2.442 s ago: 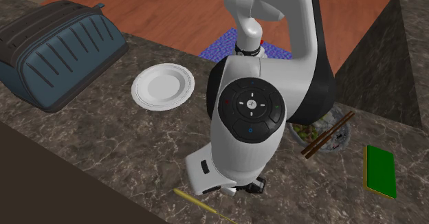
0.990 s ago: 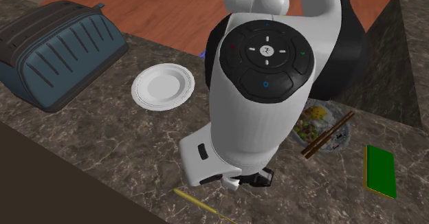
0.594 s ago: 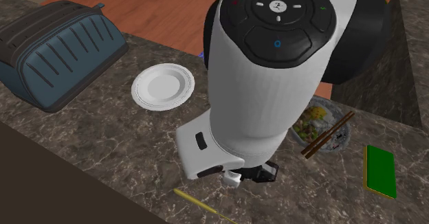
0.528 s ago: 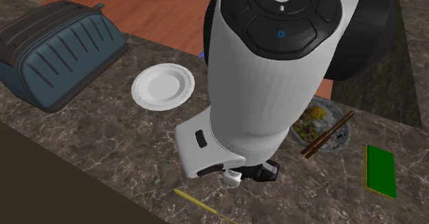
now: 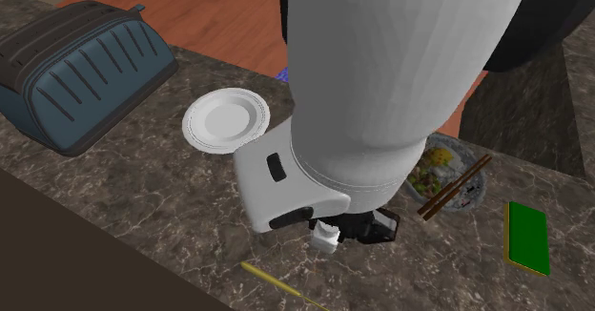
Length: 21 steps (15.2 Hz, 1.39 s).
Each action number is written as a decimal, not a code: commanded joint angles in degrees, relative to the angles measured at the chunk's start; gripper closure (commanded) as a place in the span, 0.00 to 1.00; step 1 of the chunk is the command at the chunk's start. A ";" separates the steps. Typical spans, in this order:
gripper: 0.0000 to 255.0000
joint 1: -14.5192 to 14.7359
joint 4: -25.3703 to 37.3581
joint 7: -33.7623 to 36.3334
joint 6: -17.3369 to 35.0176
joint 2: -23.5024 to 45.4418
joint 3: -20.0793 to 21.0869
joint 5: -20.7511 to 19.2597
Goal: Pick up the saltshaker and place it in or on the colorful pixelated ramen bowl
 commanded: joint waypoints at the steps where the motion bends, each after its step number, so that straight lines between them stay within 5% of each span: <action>1: 1.00 0.07 1.72 -0.04 -1.65 0.10 0.02 -0.01; 4: 1.00 0.20 3.95 -0.04 -3.67 0.30 0.05 -0.05; 12: 1.00 2.50 -12.20 5.46 -0.74 -13.43 2.94 3.57; 21: 1.00 6.46 -23.02 12.56 -0.91 -25.32 6.94 8.08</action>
